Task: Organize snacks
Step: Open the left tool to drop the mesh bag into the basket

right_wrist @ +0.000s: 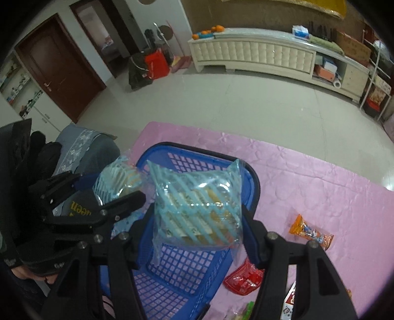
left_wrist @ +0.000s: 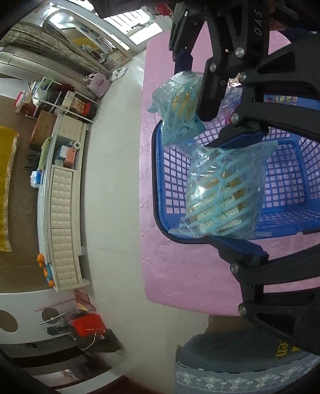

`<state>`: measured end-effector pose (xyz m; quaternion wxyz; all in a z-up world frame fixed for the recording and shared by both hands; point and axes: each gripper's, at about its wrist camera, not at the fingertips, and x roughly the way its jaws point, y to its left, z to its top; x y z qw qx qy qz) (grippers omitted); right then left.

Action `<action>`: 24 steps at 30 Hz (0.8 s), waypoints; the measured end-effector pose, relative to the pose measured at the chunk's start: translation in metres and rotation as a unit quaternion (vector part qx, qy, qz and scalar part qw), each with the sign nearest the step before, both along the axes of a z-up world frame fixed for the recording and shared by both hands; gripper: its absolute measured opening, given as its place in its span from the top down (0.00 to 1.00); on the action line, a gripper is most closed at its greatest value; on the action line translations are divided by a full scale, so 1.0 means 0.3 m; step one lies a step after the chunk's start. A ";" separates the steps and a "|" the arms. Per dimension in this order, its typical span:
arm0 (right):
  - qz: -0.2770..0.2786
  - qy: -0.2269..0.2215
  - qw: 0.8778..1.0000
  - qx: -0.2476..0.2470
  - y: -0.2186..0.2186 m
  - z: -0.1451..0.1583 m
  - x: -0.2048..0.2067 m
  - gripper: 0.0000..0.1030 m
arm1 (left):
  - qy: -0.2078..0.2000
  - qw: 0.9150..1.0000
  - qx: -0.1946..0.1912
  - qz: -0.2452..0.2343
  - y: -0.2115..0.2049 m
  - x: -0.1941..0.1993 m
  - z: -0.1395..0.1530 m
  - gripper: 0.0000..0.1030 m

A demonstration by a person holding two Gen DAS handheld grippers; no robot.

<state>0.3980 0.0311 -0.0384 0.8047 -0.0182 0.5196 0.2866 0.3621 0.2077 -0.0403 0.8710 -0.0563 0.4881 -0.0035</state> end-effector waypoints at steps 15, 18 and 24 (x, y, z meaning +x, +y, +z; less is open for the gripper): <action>-0.017 -0.011 0.999 -0.031 -0.002 0.013 0.063 0.09 | 0.001 1.000 0.016 -0.003 0.028 0.033 -0.006 0.19; -0.017 -0.019 0.999 -0.040 -0.007 0.027 0.047 0.09 | 0.004 1.000 0.021 0.000 0.016 0.016 0.007 0.19; -0.027 -0.004 0.999 -0.039 -0.048 0.036 0.010 0.09 | -0.005 1.000 0.021 0.008 0.007 -0.029 0.064 0.19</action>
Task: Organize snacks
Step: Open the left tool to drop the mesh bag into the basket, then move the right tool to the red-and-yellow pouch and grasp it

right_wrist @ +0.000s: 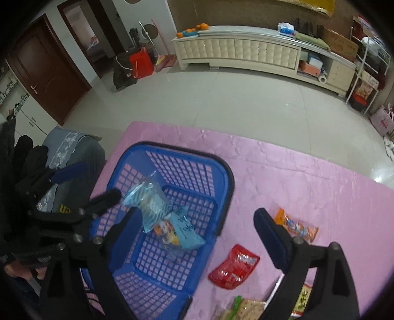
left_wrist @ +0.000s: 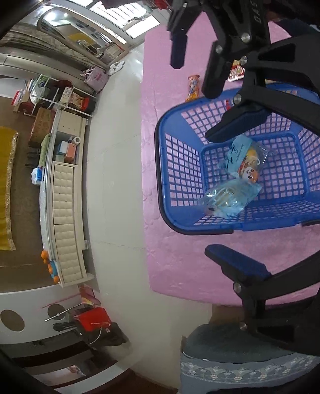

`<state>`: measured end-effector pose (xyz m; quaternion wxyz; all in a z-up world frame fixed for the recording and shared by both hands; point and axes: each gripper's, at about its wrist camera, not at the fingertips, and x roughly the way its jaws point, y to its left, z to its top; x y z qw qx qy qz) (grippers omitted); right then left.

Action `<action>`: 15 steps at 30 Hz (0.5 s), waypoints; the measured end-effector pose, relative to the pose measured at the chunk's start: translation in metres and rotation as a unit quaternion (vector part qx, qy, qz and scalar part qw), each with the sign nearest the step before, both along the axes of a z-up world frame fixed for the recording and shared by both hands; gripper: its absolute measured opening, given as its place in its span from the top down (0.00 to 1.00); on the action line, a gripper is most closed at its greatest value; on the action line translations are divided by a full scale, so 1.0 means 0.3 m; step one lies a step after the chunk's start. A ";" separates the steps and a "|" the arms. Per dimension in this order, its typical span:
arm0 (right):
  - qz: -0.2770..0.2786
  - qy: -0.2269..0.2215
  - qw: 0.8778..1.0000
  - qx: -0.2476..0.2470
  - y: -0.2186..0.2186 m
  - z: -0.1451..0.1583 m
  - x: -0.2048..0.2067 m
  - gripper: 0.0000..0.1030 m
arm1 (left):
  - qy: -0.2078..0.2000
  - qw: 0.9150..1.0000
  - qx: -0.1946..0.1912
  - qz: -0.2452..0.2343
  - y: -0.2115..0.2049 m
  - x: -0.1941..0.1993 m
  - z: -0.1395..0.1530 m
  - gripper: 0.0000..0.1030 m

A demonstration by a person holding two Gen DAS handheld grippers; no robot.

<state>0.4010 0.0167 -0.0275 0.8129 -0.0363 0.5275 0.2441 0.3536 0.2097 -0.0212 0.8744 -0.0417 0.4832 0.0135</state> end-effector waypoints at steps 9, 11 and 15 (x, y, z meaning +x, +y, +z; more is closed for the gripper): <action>-0.014 -0.015 1.000 0.009 -0.091 0.085 -0.100 0.09 | -0.014 1.000 0.004 -0.010 -0.084 -0.132 0.095 0.19; -0.016 -0.019 1.000 0.011 -0.114 0.103 -0.129 0.09 | -0.017 1.000 0.004 -0.012 -0.104 -0.160 0.111 0.19; -0.021 -0.025 0.999 0.017 -0.175 0.139 -0.183 0.09 | -0.025 1.000 0.006 -0.018 -0.163 -0.213 0.150 0.19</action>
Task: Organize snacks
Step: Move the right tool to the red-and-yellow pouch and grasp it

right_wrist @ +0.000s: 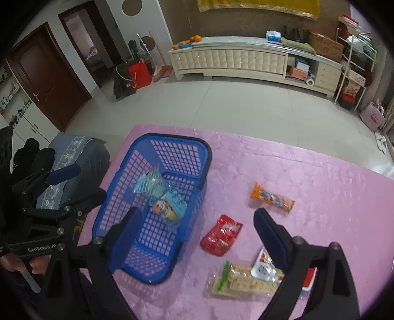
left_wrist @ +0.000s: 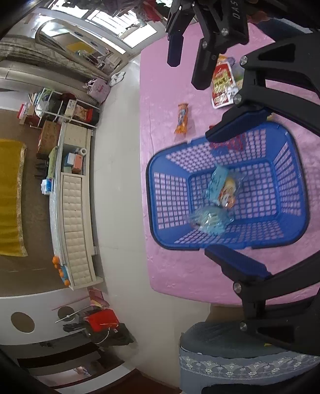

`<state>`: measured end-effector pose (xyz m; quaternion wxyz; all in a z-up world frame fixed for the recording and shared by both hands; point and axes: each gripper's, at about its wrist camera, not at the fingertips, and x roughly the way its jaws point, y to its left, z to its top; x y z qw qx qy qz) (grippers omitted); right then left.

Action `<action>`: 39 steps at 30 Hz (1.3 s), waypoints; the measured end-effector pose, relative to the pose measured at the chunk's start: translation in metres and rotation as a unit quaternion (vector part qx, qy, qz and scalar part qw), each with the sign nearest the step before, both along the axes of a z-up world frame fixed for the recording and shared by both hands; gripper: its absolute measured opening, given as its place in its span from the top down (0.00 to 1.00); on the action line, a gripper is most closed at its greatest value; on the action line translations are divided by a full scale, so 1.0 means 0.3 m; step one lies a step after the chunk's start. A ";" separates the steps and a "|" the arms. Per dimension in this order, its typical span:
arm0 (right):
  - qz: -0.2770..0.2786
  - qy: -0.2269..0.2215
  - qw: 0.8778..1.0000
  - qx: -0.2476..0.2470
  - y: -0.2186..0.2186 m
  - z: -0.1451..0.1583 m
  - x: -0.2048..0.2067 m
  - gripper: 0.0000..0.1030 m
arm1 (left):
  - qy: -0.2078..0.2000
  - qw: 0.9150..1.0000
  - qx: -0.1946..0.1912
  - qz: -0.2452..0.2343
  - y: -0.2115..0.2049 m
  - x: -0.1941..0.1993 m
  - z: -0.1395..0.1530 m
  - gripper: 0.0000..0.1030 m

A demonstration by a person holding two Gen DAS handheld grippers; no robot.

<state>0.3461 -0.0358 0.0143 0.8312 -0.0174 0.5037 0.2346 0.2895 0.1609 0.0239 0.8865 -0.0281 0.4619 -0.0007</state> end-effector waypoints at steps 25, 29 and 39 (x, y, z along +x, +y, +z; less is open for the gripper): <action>-0.045 0.004 0.999 -0.017 -0.482 -0.078 -0.215 0.09 | 0.006 0.994 0.001 -0.106 -0.486 -0.126 -0.069 0.19; -0.041 0.008 0.999 -0.015 -0.545 -0.130 -0.226 0.09 | 0.014 0.992 0.011 -0.123 -0.560 -0.142 -0.140 0.19; 0.011 -0.011 0.999 0.044 -0.634 -0.241 -0.246 0.09 | 0.027 0.989 0.012 -0.146 -0.646 -0.152 -0.266 0.19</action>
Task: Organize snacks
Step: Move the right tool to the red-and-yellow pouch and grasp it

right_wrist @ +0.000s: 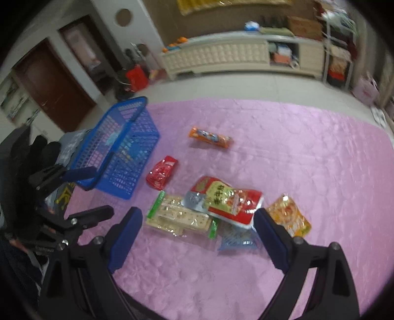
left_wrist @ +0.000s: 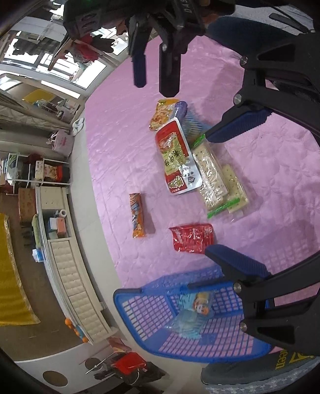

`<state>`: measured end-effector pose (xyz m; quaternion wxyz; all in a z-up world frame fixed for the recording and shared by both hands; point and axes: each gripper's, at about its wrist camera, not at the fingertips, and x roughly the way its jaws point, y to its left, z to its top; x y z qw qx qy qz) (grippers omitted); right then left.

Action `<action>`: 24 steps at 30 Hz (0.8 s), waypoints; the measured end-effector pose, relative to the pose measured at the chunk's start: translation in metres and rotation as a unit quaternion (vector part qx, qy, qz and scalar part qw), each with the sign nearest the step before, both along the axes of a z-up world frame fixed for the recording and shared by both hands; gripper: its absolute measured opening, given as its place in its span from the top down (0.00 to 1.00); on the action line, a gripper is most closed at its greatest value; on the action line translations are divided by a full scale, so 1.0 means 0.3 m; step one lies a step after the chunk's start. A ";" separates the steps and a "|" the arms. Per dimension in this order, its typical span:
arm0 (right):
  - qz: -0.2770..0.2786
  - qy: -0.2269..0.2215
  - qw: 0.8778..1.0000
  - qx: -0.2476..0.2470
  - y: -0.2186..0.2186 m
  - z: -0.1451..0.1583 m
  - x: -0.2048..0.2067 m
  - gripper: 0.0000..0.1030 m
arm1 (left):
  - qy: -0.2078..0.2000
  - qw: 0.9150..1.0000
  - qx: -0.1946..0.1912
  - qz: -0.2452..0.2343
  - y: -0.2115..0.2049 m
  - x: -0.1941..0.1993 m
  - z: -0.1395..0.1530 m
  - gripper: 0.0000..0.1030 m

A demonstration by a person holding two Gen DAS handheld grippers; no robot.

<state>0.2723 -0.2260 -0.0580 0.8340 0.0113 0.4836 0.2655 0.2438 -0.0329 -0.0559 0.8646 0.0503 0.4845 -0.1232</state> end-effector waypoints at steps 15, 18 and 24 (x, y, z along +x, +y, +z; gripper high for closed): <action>0.189 -0.047 0.963 -0.185 0.112 -0.202 0.111 0.09 | 0.019 0.999 0.018 -0.043 -0.077 0.030 -0.179 0.19; 0.238 -0.038 0.952 -0.191 0.143 -0.257 0.153 0.09 | 0.026 0.998 0.024 -0.044 -0.082 0.046 -0.217 0.19; 0.305 0.001 0.927 -0.217 0.207 -0.371 0.228 0.09 | 0.049 0.998 0.008 -0.031 -0.072 0.101 -0.270 0.19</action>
